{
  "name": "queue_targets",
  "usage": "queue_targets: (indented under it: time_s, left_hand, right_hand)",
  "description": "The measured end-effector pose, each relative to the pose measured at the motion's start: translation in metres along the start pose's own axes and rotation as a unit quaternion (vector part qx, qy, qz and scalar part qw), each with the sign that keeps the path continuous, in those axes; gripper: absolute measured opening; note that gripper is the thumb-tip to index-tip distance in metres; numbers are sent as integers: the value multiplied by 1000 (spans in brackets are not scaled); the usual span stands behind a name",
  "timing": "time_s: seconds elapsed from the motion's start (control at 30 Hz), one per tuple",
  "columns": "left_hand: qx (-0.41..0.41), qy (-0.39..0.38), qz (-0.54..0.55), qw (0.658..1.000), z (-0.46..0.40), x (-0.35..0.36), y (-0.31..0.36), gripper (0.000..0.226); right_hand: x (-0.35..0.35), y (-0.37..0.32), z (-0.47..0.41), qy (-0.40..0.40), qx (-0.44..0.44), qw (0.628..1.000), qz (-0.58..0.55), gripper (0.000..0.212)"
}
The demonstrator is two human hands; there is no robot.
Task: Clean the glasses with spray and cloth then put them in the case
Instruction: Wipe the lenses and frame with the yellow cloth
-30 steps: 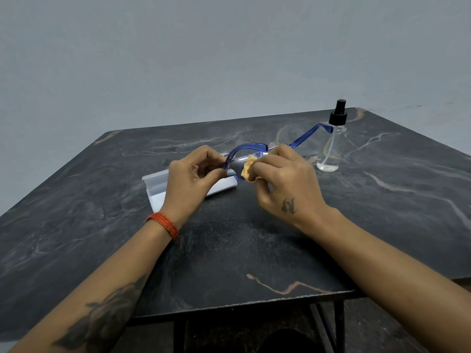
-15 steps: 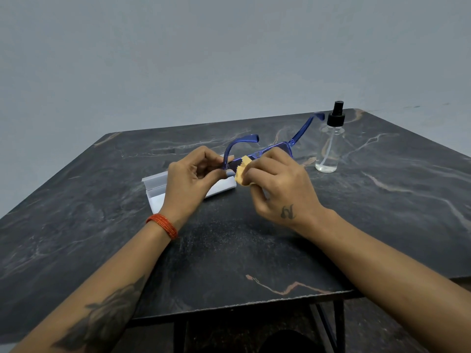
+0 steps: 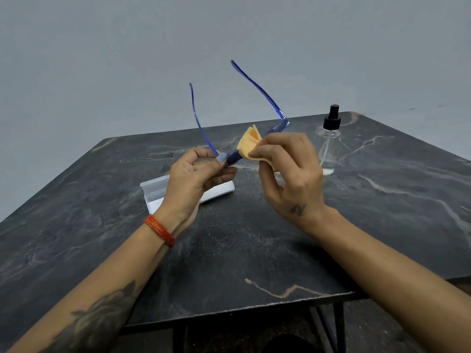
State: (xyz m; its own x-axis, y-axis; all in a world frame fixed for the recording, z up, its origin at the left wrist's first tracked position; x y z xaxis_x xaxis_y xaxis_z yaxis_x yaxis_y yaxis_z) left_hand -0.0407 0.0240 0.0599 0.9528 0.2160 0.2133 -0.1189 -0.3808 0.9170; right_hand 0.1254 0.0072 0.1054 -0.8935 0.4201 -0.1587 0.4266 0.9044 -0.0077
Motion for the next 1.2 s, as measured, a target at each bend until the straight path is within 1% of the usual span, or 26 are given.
queue_targets:
  time_s: [0.1,0.13,0.27,0.33,0.47,0.6,0.67,0.77,0.9,0.97,1.1,1.2]
  left_hand:
    - [-44,-20,43,998,3,8,-7,5]
    - [-57,-24,57,996,3,9,-9,4]
    - [-99,-31,101,989,3,11,-16,7]
    - [-114,-33,120,986,4,11,-17,13]
    - [-138,-28,145,979,5,12,-17,18]
    - [-169,-26,152,973,8,13,-19,26]
    - [-178,-23,154,972,9,13,-19,25]
    - [-184,-20,152,971,9,13,-20,17]
    - [-182,-21,161,970,11,16,-19,25]
    - [-183,-23,168,968,11,17,-19,23]
    - [-197,-8,171,965,10,14,-22,25]
    - [-204,-9,168,964,12,15,-24,16]
  right_hand:
    - [8,-4,2,-20,-36,999,9,23]
    - [11,-6,3,-25,-50,998,10,24]
    - [20,-13,9,-49,-110,993,4,20]
    - [23,-15,12,-56,-126,990,0,21]
    - [20,-10,11,-47,-122,991,-16,21]
    - [6,3,5,-6,-101,995,3,21]
    - [5,6,4,3,-92,996,7,20]
    - [12,0,5,-21,-94,995,20,25]
    - [26,-13,12,-83,-142,986,11,24]
    - [31,-18,15,-101,-164,981,8,27]
    - [31,-20,19,-106,-177,978,-8,28]
    - [26,-17,18,-96,-172,980,-27,32]
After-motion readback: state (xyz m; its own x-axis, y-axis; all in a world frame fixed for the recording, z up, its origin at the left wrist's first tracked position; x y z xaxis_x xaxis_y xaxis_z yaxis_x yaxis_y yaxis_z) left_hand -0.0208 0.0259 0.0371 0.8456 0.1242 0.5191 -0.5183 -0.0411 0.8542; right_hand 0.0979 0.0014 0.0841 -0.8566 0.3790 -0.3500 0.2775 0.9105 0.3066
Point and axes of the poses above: each hand's wrist, its own z-axis away from the middle knuckle, its own x-axis out of the palm, y = z × x, the point moved 8 cm from there along -z, towards the middle knuckle
